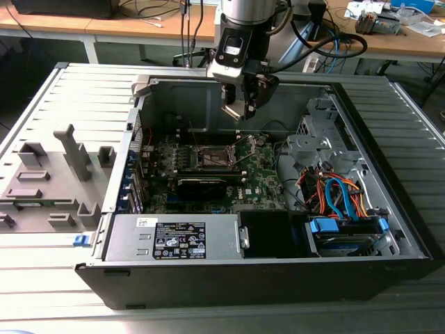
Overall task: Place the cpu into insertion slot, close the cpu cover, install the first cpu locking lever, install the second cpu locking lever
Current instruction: 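Place the cpu into insertion slot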
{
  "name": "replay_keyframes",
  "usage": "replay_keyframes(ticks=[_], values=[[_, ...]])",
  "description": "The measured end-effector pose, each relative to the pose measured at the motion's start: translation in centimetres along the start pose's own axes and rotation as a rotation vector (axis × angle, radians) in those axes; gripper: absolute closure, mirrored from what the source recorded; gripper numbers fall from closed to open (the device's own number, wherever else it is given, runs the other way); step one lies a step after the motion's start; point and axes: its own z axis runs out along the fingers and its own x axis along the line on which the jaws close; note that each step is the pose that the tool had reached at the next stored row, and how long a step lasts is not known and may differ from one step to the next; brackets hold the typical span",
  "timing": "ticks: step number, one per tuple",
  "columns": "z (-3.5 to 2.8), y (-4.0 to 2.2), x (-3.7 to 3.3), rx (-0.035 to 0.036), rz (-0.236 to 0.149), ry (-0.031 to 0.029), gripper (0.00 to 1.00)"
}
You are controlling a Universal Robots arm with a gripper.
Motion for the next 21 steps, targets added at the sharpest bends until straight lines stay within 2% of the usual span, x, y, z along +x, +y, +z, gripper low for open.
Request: replay_keyframes(ticks=[21], values=[[0.01,0.00,0.00,0.0009,0.030,-0.0041,0.45]])
